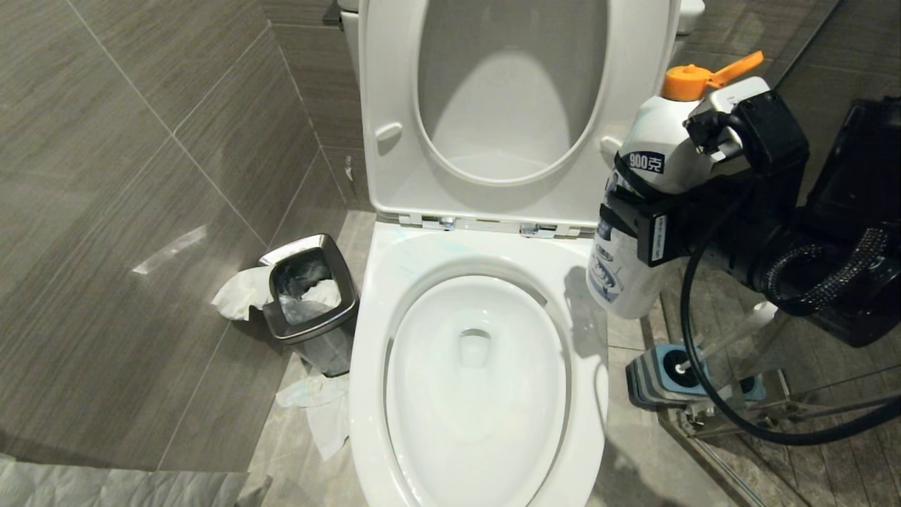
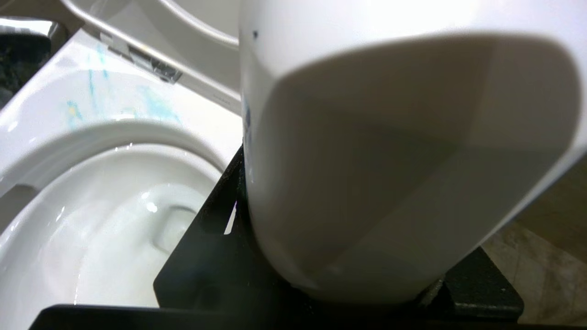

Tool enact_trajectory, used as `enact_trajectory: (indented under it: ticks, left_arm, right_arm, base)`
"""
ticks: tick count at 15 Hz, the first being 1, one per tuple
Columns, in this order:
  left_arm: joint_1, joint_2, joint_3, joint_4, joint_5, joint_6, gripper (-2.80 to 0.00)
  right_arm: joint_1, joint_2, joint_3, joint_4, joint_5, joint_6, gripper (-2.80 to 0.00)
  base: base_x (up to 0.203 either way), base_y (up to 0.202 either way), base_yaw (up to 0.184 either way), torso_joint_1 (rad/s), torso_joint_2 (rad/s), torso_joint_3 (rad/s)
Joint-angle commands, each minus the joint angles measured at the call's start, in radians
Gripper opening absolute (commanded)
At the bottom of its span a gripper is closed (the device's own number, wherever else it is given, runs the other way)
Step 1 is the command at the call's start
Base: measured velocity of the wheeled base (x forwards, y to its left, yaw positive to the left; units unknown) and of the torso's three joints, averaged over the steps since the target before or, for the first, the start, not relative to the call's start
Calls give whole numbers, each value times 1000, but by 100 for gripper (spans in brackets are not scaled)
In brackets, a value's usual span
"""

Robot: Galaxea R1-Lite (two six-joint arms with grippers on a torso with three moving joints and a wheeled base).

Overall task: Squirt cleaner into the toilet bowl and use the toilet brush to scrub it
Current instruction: Pour in the cleaning agent

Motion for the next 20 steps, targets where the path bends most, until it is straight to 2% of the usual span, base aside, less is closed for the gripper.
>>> enact_trajectory:
  ticks: [1,3,5,11,20]
  left_arm:
    - [0,1,0,1,0,4,-280]
    - [0,1,0,2,-1,4,-280]
    - [0,1,0,1,-1,4,-280]
    - [0,1,0,1,-1,3,-280]
    - [0,1,0,2,-1,4,-280]
  right_arm:
    - [15,-52,-26,78,-2,-4,-280]
    - [44,-81,-69,217,-2,-26,-280]
    - [62,-88,-105,285,-1,-125,-280]
    - [76,-63,-131,321,-6,-404,-280]
    - [128,-45,-179,393,-128,-669,-280]
  base:
    - [0,0,0,0,0,0]
    - [0,0,0,0,0,0]
    - [0,0,0,0,0,0]
    - [0,0,0,0,0,0]
    - [0,0,0,0,0,0]
